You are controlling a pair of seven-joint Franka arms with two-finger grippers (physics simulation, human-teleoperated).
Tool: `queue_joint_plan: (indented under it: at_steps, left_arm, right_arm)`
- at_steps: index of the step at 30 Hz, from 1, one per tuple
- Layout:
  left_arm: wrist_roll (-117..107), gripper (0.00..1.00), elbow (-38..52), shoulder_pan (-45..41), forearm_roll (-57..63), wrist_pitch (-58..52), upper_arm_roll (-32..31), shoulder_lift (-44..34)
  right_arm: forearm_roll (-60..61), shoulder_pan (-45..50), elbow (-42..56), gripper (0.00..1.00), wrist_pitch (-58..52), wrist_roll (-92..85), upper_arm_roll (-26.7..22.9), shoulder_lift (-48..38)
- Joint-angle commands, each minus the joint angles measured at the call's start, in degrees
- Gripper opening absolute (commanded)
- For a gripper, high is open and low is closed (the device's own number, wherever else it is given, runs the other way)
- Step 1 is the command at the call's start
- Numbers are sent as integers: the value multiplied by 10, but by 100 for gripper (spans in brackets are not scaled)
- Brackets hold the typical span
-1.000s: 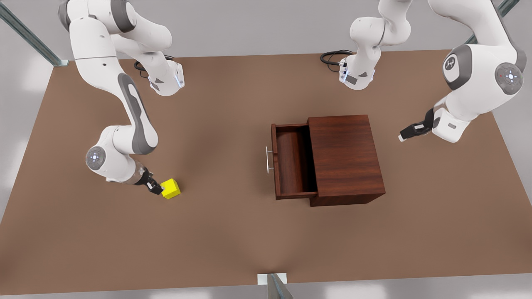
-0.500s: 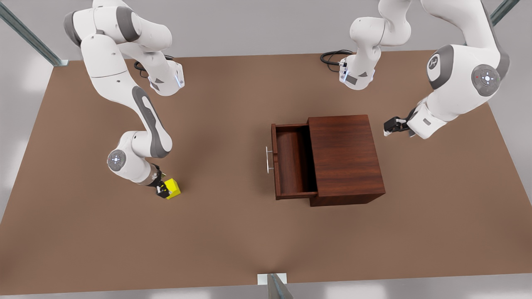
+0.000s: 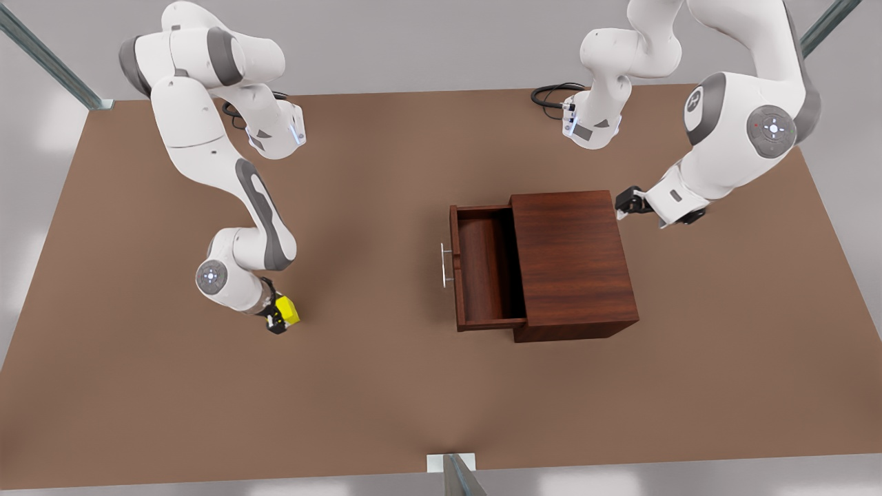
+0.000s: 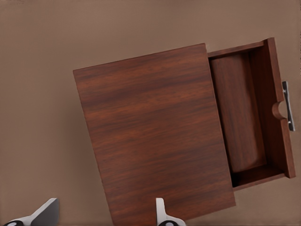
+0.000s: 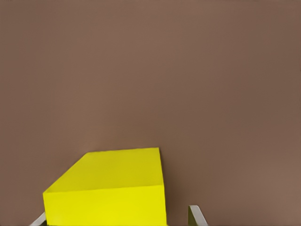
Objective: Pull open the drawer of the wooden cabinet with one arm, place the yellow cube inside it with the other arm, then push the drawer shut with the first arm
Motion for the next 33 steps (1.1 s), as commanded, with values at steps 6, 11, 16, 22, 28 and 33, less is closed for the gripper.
queue_joint_plan:
  at_steps: [6, 11, 16, 22, 28, 33]
  left_arm:
    - [30, 100, 85, 92, 0, -34, -1, 45]
    - [24, 100, 151, 93, -1, -112, 1, 88]
    - [24, 100, 144, 92, 10, -112, 0, 88]
    - [23, 100, 143, 91, 10, -111, 0, 89]
    - [23, 100, 143, 91, 10, -109, -1, 89]
    - [23, 100, 142, 91, 10, -109, -1, 88]
  right_arm:
    - [-10, -1, 0, 88, 23, 50, 0, 7]
    - [-10, -4, -3, 65, 14, 48, -2, -7]
    - [-7, -2, -3, 63, -50, 51, 0, -52]
    - [-10, 28, 110, 63, -232, 176, 4, -85]
    - [-1, 130, 247, 63, -345, 437, 5, -83]
    - [-3, 254, 377, 63, -402, 674, 5, -44]
